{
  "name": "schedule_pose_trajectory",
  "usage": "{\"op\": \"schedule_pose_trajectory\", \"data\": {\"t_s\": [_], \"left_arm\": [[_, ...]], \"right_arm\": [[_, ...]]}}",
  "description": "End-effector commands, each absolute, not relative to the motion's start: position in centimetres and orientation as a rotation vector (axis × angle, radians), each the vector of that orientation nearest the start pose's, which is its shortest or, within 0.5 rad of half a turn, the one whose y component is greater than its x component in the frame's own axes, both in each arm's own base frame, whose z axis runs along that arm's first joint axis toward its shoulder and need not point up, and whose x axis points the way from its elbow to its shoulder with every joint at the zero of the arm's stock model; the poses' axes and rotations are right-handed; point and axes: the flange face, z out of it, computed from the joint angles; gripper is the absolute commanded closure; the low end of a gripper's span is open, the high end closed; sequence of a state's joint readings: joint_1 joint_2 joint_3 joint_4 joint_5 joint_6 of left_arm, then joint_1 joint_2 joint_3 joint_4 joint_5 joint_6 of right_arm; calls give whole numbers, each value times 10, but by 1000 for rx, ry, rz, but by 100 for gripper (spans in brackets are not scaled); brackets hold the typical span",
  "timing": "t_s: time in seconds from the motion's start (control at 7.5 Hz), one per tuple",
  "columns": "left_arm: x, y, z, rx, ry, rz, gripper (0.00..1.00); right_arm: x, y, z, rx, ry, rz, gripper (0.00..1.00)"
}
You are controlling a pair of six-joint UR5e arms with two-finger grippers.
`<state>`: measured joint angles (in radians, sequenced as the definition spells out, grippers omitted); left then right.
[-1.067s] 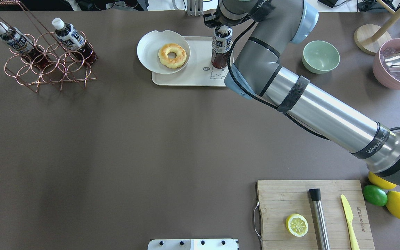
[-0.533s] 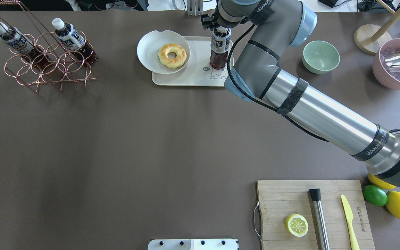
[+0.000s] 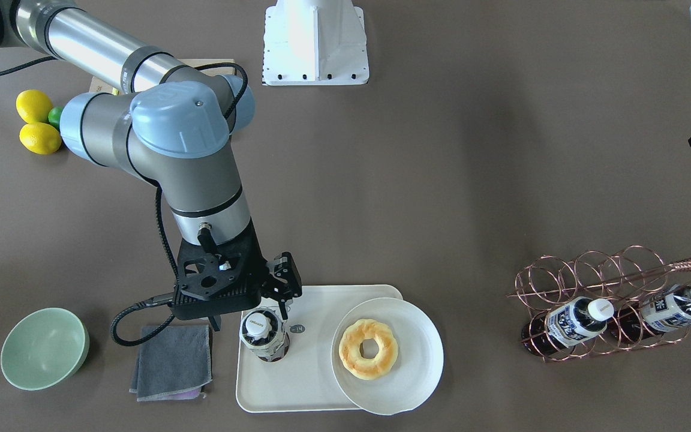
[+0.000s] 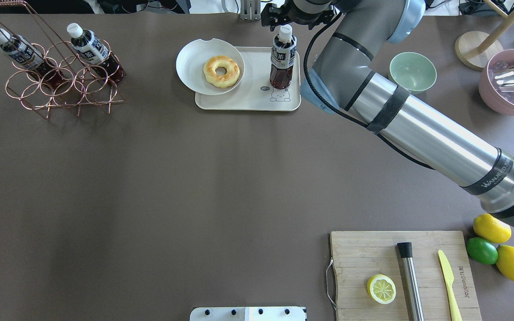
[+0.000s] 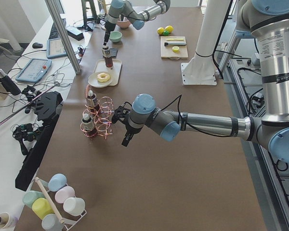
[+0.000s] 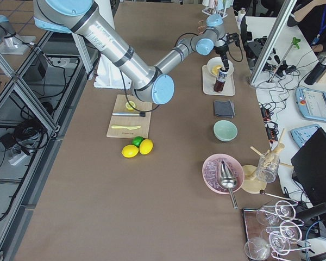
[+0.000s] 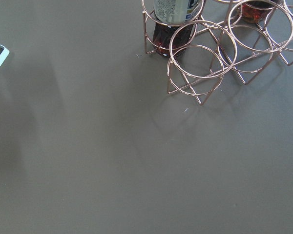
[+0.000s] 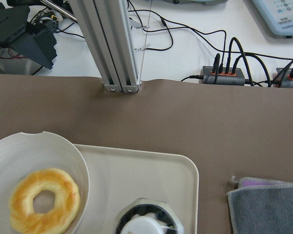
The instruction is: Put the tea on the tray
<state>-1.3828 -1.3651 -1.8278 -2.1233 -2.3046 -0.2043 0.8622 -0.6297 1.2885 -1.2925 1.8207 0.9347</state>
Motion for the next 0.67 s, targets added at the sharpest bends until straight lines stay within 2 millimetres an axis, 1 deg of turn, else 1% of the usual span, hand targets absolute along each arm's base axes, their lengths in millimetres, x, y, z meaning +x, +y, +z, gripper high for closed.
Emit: {"op": "schedule_pose_trajectory", "data": {"t_s": [0.0,0.13,0.27,0.4,0.53], "left_arm": [[-15,-425,579,368,863,128,3],[-23,-424,587,325,874,91,3],[-24,-419,595,306,872,136,2],[-25,-410,606,274,858,187,2],[-28,-410,614,212,846,198,2]], "right_arm": [[-361,-680,196,324,-840,97,0],[-331,-680,212,263,-821,71,0],[-302,-674,234,225,-774,33,0],[-271,-662,257,200,-765,-3,0],[-234,-655,280,183,-782,-17,0]]}}
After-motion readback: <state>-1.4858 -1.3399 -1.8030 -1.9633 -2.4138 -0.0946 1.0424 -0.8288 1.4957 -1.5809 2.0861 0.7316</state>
